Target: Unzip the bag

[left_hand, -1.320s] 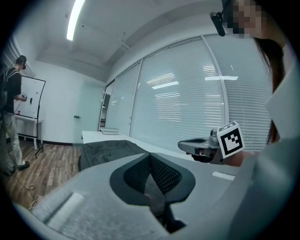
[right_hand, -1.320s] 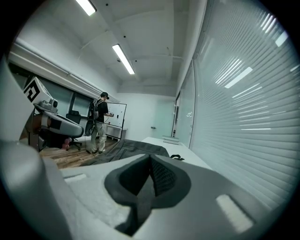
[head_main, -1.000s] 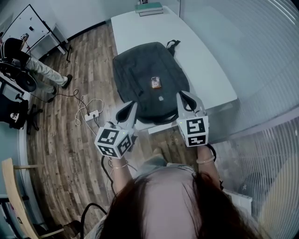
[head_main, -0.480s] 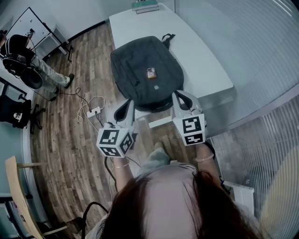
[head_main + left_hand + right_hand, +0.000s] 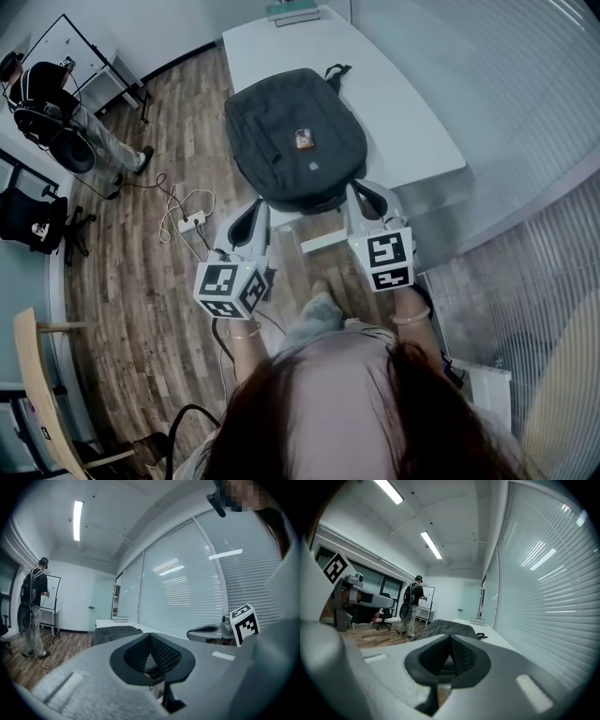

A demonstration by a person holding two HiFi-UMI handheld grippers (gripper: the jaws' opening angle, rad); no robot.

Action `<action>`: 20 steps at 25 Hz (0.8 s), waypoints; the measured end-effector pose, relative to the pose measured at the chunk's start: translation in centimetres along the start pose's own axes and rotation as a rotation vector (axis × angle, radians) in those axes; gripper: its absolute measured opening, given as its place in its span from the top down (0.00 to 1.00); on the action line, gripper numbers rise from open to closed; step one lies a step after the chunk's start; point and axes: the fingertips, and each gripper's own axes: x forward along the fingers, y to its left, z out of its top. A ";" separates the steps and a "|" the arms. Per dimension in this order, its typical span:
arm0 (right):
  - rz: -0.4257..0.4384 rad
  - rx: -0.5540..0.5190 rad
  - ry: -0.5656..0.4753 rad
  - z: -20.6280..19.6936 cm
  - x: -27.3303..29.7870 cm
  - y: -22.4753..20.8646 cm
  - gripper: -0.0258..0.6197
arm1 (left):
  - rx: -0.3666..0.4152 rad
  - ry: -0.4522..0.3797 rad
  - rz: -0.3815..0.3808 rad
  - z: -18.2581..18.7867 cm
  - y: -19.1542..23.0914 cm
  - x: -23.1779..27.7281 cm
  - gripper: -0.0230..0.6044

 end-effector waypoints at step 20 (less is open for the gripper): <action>-0.011 -0.002 -0.025 0.2 -3.5 0.8 0.96 | 0.007 -0.019 -0.032 0.2 -2.9 -2.6 0.95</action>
